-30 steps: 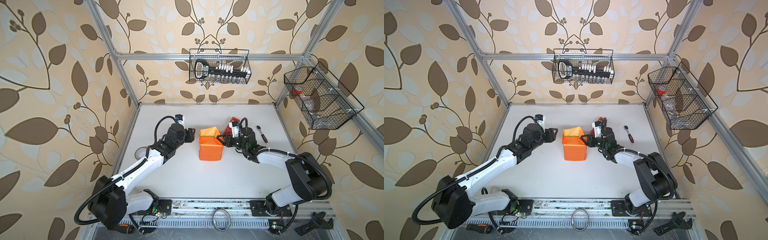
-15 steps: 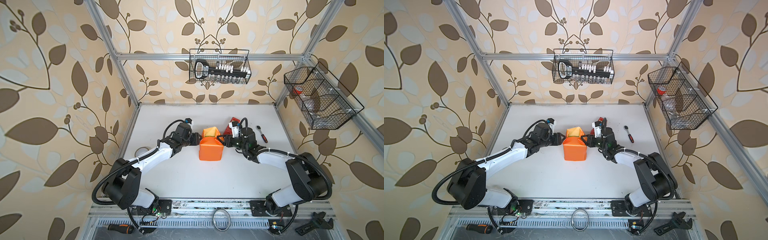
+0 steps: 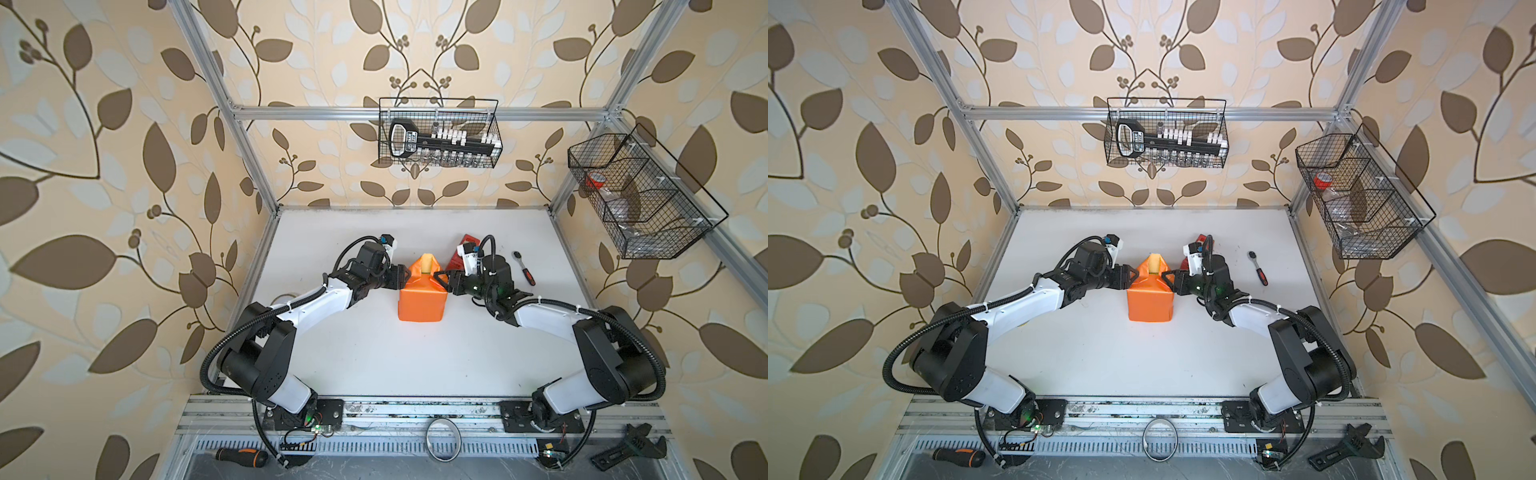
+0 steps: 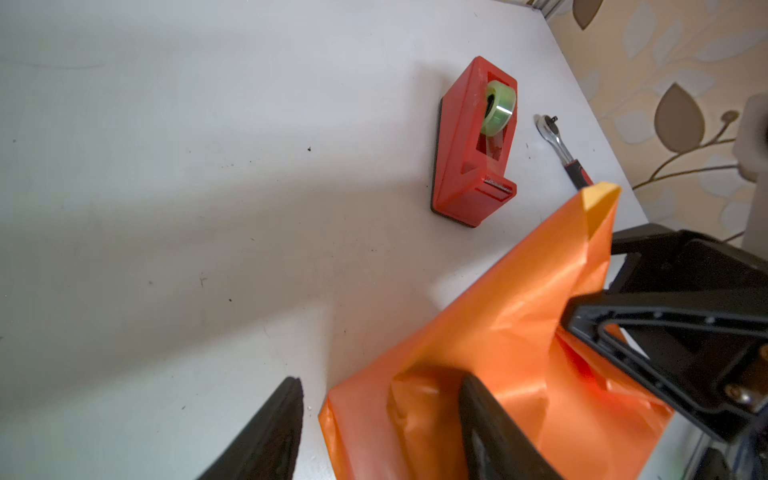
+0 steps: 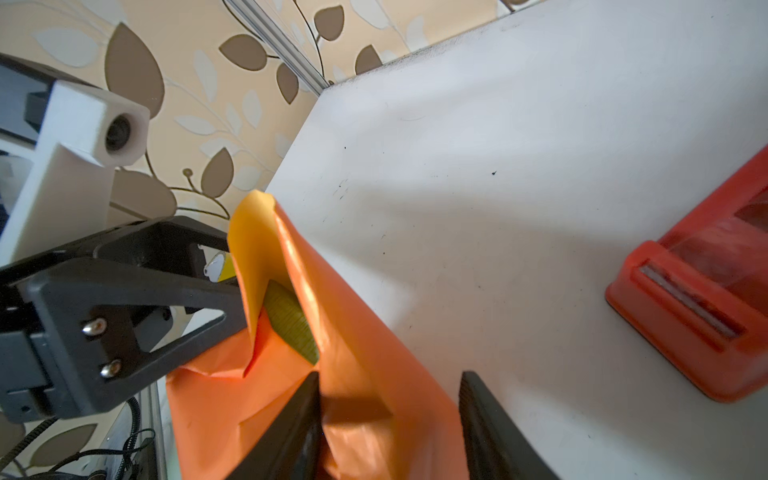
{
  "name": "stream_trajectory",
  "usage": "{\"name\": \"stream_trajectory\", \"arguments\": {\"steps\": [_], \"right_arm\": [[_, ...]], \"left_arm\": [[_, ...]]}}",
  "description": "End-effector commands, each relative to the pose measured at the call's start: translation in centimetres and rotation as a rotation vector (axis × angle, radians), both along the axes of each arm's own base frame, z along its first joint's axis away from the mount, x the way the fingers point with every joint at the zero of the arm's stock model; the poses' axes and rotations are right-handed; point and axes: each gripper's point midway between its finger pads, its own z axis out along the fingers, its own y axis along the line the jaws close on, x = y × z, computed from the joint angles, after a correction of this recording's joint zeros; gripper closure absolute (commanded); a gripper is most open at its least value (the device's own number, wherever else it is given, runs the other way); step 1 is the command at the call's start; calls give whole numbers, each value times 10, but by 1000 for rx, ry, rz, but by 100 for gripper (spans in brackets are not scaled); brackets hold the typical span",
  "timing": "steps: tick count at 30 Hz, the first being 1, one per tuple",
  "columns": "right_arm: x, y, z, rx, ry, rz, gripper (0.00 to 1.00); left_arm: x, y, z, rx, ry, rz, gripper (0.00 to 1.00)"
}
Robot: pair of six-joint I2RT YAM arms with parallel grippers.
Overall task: Wrap the gift box in paper
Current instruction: 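Raise the left gripper over the box top while the right gripper holds the flap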
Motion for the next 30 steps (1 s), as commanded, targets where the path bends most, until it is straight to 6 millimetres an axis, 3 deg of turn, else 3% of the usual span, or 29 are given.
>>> {"name": "stream_trajectory", "arguments": {"steps": [1,12,18,30], "right_arm": [[-29,-5,-46,-98,139,48,47],[-33,-5,-42,-125,97,80,47],[-36,-5,-42,-137,78,93,48],[-36,-3,-42,-139,62,106,48]], "left_arm": [[-2,-11,10,50,-62,-132,36],[-1,-16,1,132,-89,-350,37],[-3,-22,11,70,-113,-463,42],[-8,-49,30,-20,-156,-683,63]]}}
